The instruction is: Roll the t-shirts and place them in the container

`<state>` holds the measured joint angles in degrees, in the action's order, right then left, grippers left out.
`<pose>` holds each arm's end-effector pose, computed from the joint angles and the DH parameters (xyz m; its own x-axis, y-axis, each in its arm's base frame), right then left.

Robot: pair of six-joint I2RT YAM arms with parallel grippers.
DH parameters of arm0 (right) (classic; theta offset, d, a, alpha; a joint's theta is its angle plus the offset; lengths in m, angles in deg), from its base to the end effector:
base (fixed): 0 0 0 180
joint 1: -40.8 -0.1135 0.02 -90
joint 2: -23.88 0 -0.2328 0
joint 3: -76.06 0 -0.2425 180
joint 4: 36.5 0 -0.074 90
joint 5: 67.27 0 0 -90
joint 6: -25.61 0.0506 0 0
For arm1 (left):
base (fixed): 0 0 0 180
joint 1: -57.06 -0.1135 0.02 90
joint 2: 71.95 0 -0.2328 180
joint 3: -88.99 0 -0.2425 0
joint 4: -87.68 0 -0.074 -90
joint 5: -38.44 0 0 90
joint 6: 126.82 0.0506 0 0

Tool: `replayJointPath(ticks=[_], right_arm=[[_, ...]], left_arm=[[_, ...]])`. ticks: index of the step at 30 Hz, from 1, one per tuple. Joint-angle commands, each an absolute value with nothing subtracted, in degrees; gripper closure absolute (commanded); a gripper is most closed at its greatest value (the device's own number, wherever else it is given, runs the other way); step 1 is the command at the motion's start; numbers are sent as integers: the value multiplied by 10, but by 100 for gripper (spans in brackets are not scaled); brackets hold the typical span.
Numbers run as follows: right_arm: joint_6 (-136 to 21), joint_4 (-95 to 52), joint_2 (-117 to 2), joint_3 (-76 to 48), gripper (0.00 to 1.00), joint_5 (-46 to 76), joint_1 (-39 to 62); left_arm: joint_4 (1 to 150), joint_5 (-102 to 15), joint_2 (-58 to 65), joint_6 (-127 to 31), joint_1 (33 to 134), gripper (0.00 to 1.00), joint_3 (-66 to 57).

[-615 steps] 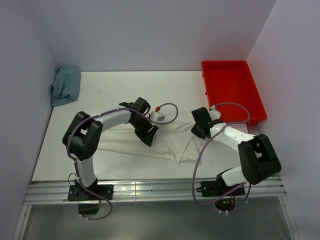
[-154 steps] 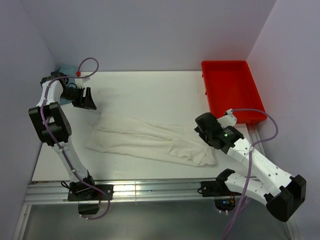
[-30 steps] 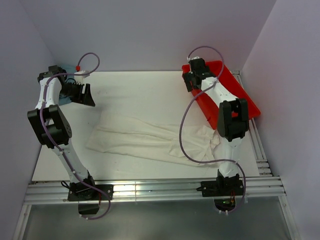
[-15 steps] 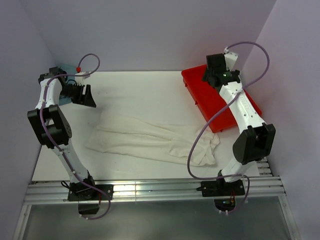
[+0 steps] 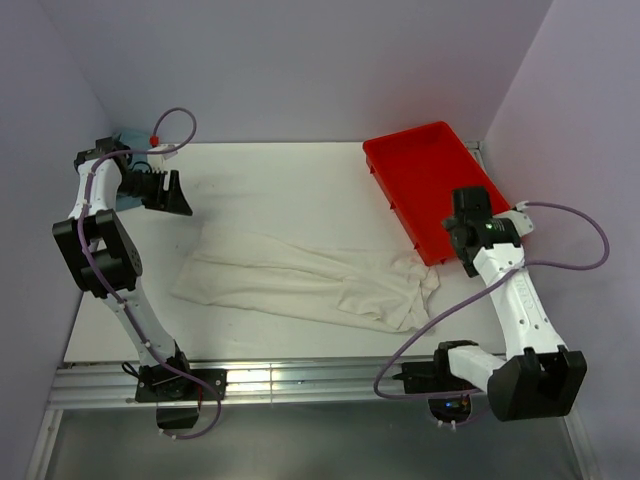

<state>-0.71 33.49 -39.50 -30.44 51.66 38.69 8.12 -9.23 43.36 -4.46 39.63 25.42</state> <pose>0.2145 -0.0166 0.2619 -0.1946 0.7778 -0.5976 0.8680 0.4203 0.2644 0.3769 0.0826 0.2195 -0.8392 0.1513 -0.5224 0.4220 0.7870 -0.4500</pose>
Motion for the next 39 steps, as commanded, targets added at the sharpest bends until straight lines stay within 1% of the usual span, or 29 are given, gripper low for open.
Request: replayJointPath(ticks=[1, 5, 11, 18, 21, 23, 24, 25, 26, 27, 28, 30, 36, 39], right_arm=[[72, 361, -406, -328, 0, 515, 428], [51, 305, -421, -340, 0, 495, 465], [2, 247, -506, -310, 0, 462, 534], [-28, 226, -626, -268, 0, 446, 557], [-48, 206, -663, -248, 3, 438, 557], [-73, 198, -693, -227, 11, 433, 557], [-86, 194, -702, -221, 16, 420, 557], [-113, 184, -710, -211, 35, 410, 557], [-126, 178, -716, -207, 50, 403, 557], [-136, 175, -725, -204, 71, 396, 557], [-159, 164, -728, -203, 100, 383, 557], [-183, 154, -735, -200, 100, 366, 557], [-325, 89, -734, -196, 100, 306, 557], [-362, 62, -723, -208, 100, 277, 557]], left_arm=[[80, -59, 404, -32, 395, 33, 256], [80, -57, 402, -30, 395, 33, 255], [82, -64, 406, -32, 394, 33, 260], [76, -73, 416, -39, 393, 33, 283], [75, -81, 415, -39, 393, 33, 288], [77, -88, 411, -39, 394, 33, 285], [80, -94, 410, -39, 394, 33, 283], [85, -96, 409, -41, 393, 33, 280], [85, -99, 408, -40, 393, 33, 279], [86, -102, 409, -40, 392, 33, 279], [86, -103, 410, -40, 392, 33, 279], [86, -106, 414, -41, 392, 33, 281], [86, -117, 422, -43, 392, 33, 290], [87, -124, 426, -42, 391, 33, 293]])
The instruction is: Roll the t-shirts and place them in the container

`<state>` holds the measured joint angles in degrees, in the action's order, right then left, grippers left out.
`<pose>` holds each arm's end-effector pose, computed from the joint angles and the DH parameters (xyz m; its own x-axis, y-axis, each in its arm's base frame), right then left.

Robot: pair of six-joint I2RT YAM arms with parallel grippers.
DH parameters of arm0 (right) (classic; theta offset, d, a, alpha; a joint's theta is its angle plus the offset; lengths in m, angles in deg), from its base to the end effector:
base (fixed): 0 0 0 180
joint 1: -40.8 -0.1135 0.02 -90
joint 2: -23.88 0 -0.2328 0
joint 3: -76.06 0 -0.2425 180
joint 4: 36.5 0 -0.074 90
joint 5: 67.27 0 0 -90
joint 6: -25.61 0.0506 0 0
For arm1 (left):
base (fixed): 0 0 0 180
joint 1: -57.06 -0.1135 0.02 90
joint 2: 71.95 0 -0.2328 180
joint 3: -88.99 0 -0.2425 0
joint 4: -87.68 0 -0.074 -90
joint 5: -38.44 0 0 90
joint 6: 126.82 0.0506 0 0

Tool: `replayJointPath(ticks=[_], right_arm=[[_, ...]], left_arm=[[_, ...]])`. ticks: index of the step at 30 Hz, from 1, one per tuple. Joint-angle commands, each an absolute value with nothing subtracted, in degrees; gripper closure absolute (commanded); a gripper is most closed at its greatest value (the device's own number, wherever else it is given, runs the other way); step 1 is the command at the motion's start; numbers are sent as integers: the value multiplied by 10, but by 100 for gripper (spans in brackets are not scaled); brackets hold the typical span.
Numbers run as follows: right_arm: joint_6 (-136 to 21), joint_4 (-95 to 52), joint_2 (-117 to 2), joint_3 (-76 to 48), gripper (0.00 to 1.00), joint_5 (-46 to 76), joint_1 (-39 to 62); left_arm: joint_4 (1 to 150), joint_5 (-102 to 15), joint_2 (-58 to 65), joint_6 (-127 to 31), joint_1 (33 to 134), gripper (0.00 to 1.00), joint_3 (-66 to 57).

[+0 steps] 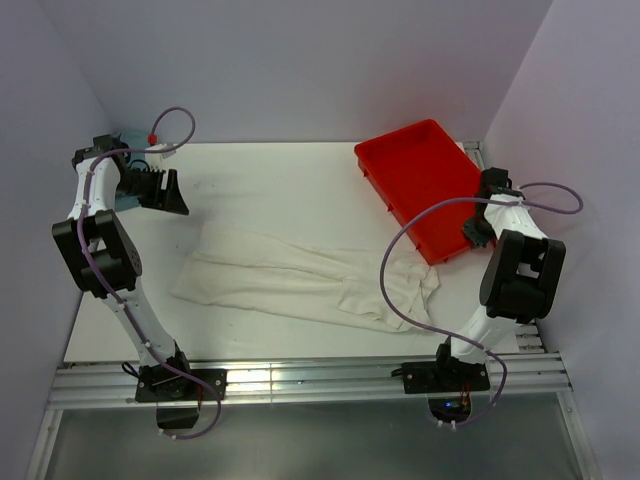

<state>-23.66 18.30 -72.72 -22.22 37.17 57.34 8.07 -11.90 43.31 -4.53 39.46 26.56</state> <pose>0.3068 -0.1043 0.1671 -0.4472 0.7920 -0.4157 0.8584 0.5106 0.0494 0.3782 0.0861 0.2236 -0.8390 0.1653 -0.5185 0.4130 0.8138 -0.4089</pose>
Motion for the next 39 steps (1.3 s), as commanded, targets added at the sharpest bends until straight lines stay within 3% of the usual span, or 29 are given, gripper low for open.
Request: replayJointPath(ticks=[1, 11, 20, 23, 24, 26, 27, 32, 33, 34, 39], right_arm=[[-385, 51, -714, -211, 100, 273, 556], [-478, 50, -738, -160, 100, 273, 543], [-419, 169, -984, 150, 100, 387, 543], [-406, 197, -1066, 265, 88, 402, 544], [-402, 200, -1106, 341, 75, 401, 544], [-400, 186, -1117, 349, 71, 396, 545], [-401, 175, -1119, 355, 62, 375, 546], [-412, 137, -1110, 377, 43, 360, 550], [-418, 124, -1101, 370, 20, 369, 550], [-420, 118, -1088, 361, 8, 371, 549], [-427, 65, -981, 252, 5, 371, 550]], left_arm=[[87, -124, 428, -44, 392, 33, 297], [84, -139, 450, -54, 395, 33, 324], [88, -155, 450, -71, 397, 33, 337], [80, -157, 450, -76, 402, 33, 350], [81, -161, 448, -83, 405, 33, 354], [85, -166, 444, -86, 408, 33, 354], [87, -168, 443, -89, 410, 33, 354], [83, -170, 440, -96, 419, 33, 359], [82, -168, 438, -96, 420, 33, 358], [83, -165, 435, -97, 421, 33, 356], [88, -158, 426, -102, 427, 33, 344]])
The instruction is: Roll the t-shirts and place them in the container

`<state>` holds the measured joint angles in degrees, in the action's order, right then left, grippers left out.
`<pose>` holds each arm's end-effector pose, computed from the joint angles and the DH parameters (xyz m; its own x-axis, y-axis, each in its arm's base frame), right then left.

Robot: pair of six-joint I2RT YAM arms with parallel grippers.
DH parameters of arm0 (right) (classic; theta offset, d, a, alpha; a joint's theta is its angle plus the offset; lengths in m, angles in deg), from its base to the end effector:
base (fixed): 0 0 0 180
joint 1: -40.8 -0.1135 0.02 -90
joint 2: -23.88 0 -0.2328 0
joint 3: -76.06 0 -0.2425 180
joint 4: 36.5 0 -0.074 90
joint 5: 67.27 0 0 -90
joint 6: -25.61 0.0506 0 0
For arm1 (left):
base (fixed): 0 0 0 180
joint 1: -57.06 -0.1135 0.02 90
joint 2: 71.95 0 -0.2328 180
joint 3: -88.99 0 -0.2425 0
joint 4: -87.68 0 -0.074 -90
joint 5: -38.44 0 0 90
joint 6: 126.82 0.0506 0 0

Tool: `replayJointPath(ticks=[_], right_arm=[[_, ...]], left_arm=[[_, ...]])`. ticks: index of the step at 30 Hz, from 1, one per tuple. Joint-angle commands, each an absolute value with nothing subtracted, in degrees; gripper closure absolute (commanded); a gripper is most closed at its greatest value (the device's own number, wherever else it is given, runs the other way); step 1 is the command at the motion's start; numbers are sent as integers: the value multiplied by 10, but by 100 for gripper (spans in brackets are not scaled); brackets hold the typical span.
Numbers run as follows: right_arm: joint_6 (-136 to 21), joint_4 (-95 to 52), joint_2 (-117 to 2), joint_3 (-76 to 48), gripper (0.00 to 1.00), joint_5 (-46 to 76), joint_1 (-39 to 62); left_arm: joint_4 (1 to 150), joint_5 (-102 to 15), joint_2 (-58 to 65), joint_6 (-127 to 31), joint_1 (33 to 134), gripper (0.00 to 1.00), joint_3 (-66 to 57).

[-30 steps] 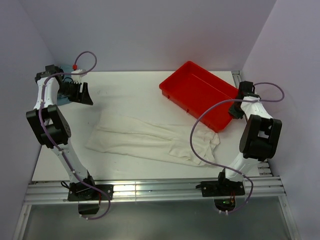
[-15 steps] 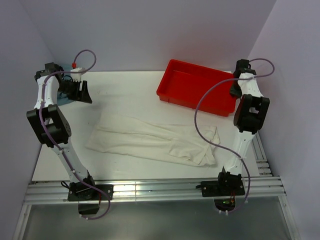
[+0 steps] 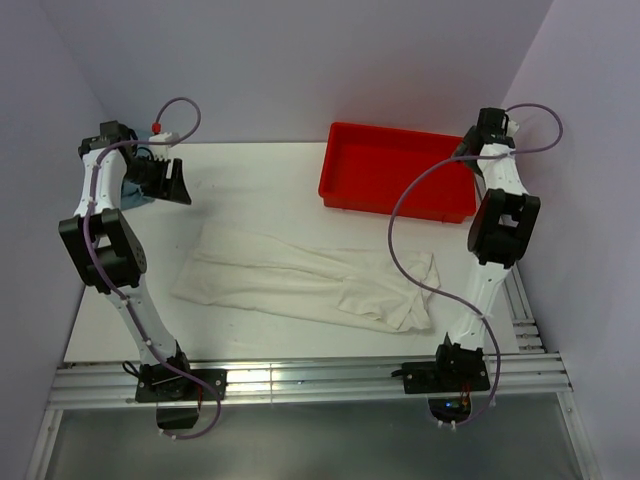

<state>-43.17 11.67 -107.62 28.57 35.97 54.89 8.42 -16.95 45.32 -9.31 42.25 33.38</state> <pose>0.4826 -0.1331 0.2018 -0.5225 0.4944 -0.6946 0.6191 0.7802 0.0896 0.3967 0.0752 0.2404 -0.8355 0.1723 -0.5217 0.3878 0.8576 -0.3378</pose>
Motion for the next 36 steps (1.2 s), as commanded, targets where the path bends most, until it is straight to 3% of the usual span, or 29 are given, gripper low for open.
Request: replayJointPath(ticks=[1, 4, 6, 13, 14, 17, 21, 36], right_arm=[[-422, 63, -964, 236, 7, 364, 550], [-397, 53, -879, 122, 16, 336, 545], [-384, 56, -840, 71, 30, 336, 530], [-351, 74, -685, -125, 59, 354, 433], [-338, 71, -660, -163, 73, 347, 425], [-322, 59, -645, -212, 94, 324, 411], [-324, 59, -694, -212, 98, 312, 379], [-343, 112, -933, 20, 98, 310, 409]], left_arm=[[89, -156, 426, -103, 427, 33, 343], [88, -154, 422, -102, 428, 33, 342], [87, -154, 416, -99, 428, 33, 337], [92, -165, 386, -85, 426, 33, 309], [90, -163, 384, -84, 426, 33, 307], [85, -158, 381, -83, 426, 33, 306], [87, -152, 377, -84, 426, 33, 301], [95, -160, 377, -90, 421, 33, 292]])
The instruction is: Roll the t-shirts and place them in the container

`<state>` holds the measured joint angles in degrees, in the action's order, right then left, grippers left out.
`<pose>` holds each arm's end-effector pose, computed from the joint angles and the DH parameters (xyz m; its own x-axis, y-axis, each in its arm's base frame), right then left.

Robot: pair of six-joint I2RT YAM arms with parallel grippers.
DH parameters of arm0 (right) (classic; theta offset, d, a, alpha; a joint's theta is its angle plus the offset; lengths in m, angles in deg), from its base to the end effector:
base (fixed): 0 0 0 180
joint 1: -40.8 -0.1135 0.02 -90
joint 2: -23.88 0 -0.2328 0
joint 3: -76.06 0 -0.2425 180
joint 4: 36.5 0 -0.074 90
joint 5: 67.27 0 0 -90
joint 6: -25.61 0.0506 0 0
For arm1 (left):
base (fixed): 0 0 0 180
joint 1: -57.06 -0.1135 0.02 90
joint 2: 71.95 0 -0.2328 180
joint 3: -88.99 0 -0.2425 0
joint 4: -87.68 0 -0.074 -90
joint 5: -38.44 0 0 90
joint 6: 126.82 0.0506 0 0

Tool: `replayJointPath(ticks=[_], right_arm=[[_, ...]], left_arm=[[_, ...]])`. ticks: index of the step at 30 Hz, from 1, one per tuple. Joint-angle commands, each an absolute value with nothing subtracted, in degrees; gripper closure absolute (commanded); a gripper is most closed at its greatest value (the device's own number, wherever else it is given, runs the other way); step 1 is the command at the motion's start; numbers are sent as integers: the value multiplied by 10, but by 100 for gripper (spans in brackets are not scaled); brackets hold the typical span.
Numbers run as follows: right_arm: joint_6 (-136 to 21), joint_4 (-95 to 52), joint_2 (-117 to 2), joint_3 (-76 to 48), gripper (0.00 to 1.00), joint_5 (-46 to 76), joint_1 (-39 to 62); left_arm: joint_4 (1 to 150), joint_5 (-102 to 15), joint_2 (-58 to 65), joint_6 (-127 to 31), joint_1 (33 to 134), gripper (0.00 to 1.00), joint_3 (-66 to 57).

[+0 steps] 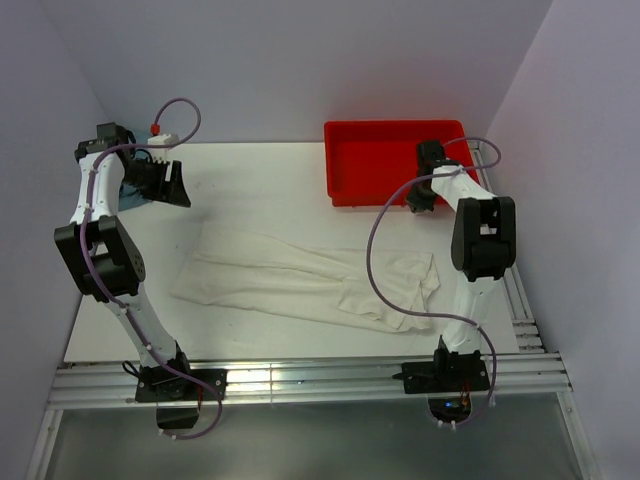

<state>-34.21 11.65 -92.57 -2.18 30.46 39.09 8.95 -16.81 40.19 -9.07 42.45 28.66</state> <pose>0.4150 0.0056 0.1500 -0.7528 0.4759 -0.4548 0.4746 0.8711 0.1260 0.3802 0.0693 0.2515 -0.8244 0.1805 -0.5364 0.4004 0.8558 -0.3275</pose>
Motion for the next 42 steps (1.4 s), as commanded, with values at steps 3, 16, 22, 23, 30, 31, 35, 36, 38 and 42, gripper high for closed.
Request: replayJointPath(ticks=[3, 16, 22, 23, 30, 31, 35, 36, 38, 42], right_arm=[[-342, 104, -940, 32, 97, 307, 434], [-328, 50, -688, -197, 51, 248, 444], [-298, 68, -468, -366, 30, 230, 443], [-295, 83, -448, -384, 28, 230, 441], [-277, 135, -323, -513, 20, 240, 434], [-276, 135, -314, -521, 19, 241, 434], [-278, 106, -317, -550, 13, 253, 435], [-278, 100, -341, -554, 13, 251, 435], [-271, 76, -364, -561, 12, 237, 435], [-257, 40, -407, -559, 12, 231, 436]], left_arm=[[98, -160, 383, -93, 420, 33, 296], [106, -138, 377, -76, 417, 32, 273], [91, -98, 384, -63, 412, 32, 276], [88, -94, 384, -61, 412, 32, 276], [61, -64, 377, -40, 412, 32, 288], [57, -61, 375, -38, 412, 32, 289], [50, -59, 367, -31, 412, 32, 287], [49, -59, 366, -28, 412, 32, 284], [50, -61, 360, -26, 412, 32, 281], [49, -63, 355, -25, 412, 32, 273]])
